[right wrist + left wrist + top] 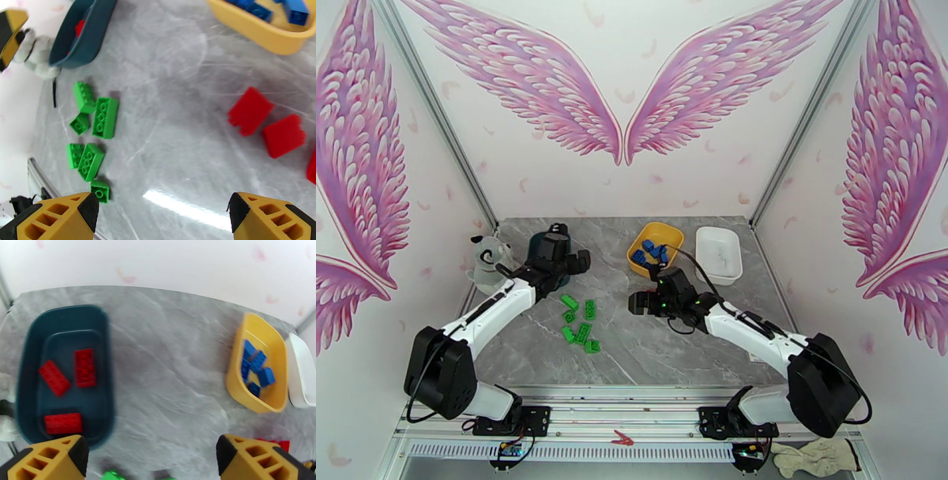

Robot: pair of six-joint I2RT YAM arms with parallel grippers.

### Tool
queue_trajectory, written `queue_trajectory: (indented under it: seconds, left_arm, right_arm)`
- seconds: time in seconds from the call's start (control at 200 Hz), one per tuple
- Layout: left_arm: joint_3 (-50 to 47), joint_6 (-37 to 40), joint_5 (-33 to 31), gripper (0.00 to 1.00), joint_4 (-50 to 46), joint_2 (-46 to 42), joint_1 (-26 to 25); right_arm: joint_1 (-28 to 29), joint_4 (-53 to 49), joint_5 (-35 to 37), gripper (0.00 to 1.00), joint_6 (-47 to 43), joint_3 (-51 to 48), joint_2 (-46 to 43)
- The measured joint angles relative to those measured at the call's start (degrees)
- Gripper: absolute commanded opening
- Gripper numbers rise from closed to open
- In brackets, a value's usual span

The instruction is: Sort the legos into containers by color

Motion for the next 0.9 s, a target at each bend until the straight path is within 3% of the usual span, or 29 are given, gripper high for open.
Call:
queue_trajectory:
  seconds: [0.145, 0.41, 0.615, 0.9]
  left_arm:
    - [-2.9, -0.8, -0.6, 0.90, 2.6, 0.8, -8.2]
    - [-3.7, -0.3, 0.7, 0.85, 5.6, 7.8, -18.2]
    - [-3.7, 0.6, 2.4, 0.83, 7.3, 13.4, -22.9]
    - [2.4, 2.2, 2.5, 0.78, 6.6, 24.2, -25.5]
  right_arm:
    - [-4.2, -0.5, 2.4, 0.95, 1.5, -1.7, -3.7]
    - [-9.5, -0.8, 2.5, 0.93, 3.3, -5.2, -9.3]
    - [-12.1, -0.8, 0.9, 0.91, 4.4, -6.5, -11.2]
    - [-15.2, 0.0, -2.1, 0.87, 6.1, -8.8, -11.9]
